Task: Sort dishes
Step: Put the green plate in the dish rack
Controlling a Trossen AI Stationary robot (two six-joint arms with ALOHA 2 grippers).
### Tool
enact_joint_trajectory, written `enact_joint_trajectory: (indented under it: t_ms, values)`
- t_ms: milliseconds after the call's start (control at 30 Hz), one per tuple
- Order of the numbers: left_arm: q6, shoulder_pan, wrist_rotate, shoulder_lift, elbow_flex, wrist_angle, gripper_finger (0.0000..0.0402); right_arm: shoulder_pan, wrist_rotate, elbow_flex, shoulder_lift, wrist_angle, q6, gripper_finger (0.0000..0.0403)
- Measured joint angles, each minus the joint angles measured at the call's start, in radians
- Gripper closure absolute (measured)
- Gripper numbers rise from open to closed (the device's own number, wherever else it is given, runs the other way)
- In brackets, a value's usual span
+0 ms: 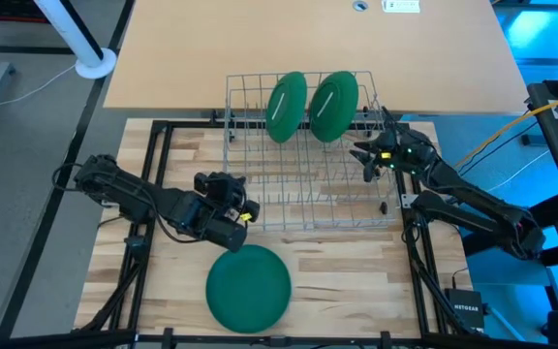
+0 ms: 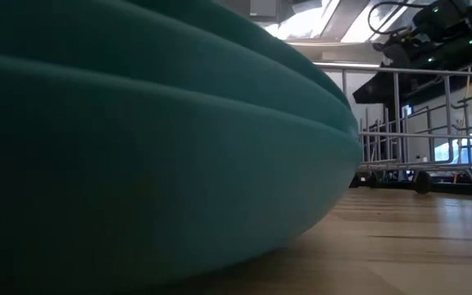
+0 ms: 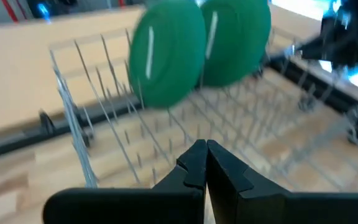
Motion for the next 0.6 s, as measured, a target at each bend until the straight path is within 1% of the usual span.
enact_joint_trajectory:
  t_ms: [100,200,333,433,533,600]
  values:
    - [0.0,-0.004,0.099,0.0,0.0,0.0,0.0401,0.0,-0.026,0.0,-0.048,-0.035,-0.02,0.0249]
    - [0.007,-0.017,0.207,0.0,0.0,0.0,0.0401,0.0,-0.102,0.0,-0.083,-0.044,-0.022,0.0249]
    - [0.048,-0.051,0.357,0.0,0.0,0.001,0.0401,0.0,-0.266,0.0,-0.12,-0.042,-0.011,0.0249]
    - [0.043,-0.083,0.442,0.0,0.0,0.003,0.0402,0.0,-0.418,0.0,-0.137,-0.041,-0.009,0.0249]
    - [0.033,-0.119,0.5,0.0,0.0,0.046,0.0401,0.001,-0.562,0.0,-0.153,-0.033,-0.013,0.0249]
    - [0.033,-0.141,0.523,0.0,0.0,0.102,0.0401,0.001,-0.624,0.0,-0.162,-0.033,-0.013,0.0249]
